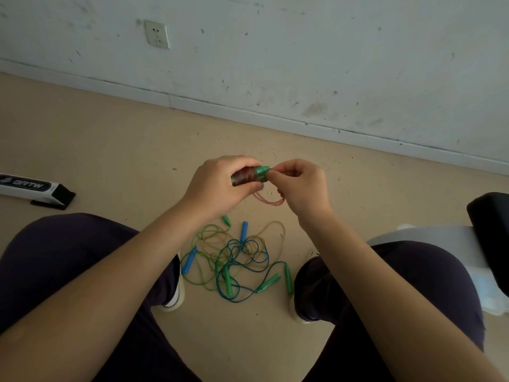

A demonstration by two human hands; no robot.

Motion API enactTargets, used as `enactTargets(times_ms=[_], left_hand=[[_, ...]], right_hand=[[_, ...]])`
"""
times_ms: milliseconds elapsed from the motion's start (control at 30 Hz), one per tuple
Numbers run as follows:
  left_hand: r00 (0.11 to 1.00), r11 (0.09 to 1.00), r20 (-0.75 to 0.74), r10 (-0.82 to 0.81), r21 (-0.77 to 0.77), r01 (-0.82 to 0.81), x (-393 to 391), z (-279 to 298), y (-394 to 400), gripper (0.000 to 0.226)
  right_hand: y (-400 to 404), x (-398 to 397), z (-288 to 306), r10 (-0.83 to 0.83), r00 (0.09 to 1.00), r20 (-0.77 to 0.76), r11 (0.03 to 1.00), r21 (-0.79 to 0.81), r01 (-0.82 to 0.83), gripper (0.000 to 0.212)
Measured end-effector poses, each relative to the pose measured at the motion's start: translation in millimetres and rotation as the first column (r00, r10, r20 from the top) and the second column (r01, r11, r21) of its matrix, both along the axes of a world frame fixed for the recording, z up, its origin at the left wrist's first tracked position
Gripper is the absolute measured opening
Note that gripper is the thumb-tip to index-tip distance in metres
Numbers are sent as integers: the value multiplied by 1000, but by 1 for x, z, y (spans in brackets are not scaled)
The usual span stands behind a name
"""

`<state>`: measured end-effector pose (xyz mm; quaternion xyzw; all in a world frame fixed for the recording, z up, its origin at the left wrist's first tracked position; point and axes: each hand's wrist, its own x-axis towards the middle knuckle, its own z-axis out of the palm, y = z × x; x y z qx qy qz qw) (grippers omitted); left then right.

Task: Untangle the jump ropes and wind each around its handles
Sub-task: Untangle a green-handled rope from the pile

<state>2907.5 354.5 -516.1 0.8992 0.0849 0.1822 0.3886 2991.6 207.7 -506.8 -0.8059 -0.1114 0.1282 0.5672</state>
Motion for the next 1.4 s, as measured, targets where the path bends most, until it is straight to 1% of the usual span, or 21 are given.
enactTargets(times_ms=[67, 167, 233, 333, 400, 467, 567, 733, 867, 967, 1067, 1133, 1233, 1400], left_hand=[[1000, 1000, 16, 3, -11, -3, 0, 1, -1, 32], [999, 998, 29, 20, -63, -18, 0, 1, 1, 33], [1000, 995, 28, 15, -97, -12, 1, 1, 1, 34], [1000, 989, 12, -12, -144, 13, 2, -1, 0, 34], [1000, 982, -1, -22, -188, 21, 3, -1, 0, 35], [1000, 977, -6, -25, -214, 23, 4, 0, 1, 35], [1000, 976, -3, -8, -219, 7, 4, 0, 1, 34], [999, 974, -29, 31, -223, -37, 3, -3, 0, 31], [1000, 971, -28, 10, -240, -16, 2, -3, 1, 31], [999, 971, -35, -21, -238, 12, 1, -3, 1, 31], [999, 970, -38, -30, -240, 20, 2, -3, 2, 30], [999, 971, -47, -2, -240, -9, 3, -3, 1, 29], [998, 972, -44, 44, -228, -53, 4, -3, 0, 28], [999, 968, -35, 25, -248, -33, 5, -3, 1, 27]], right_hand=[[0, -1, 0, -29, 1000, -7, 999, 15, 29, 4], [-2, -2, 1, -17, 996, -89, 992, 121, 28, 8], [-2, -3, 2, -11, 993, -117, 987, 160, 30, 9], [-2, -4, 2, -28, 993, -118, 987, 154, 46, 8], [-3, -2, 2, -38, 996, -81, 992, 121, 47, 7], [-3, 0, 1, -48, 999, -22, 995, 86, 50, 11], [-2, 0, -1, -52, 998, -20, 996, 73, 53, 18], [1, -5, -1, 37, 998, -60, 995, 97, -31, 12], [1, -5, -1, -17, 998, -60, 994, 103, 23, 7], [-3, -3, 1, -41, 994, -100, 991, 124, 53, 7], [-6, -2, 2, -34, 992, -121, 989, 140, 51, 7], [-5, -2, 3, -3, 994, -109, 989, 146, 19, 6], [-3, -3, 1, 52, 993, -103, 989, 146, -37, 11], [-2, -3, -2, -5, 992, -125, 985, 172, 26, 11]])
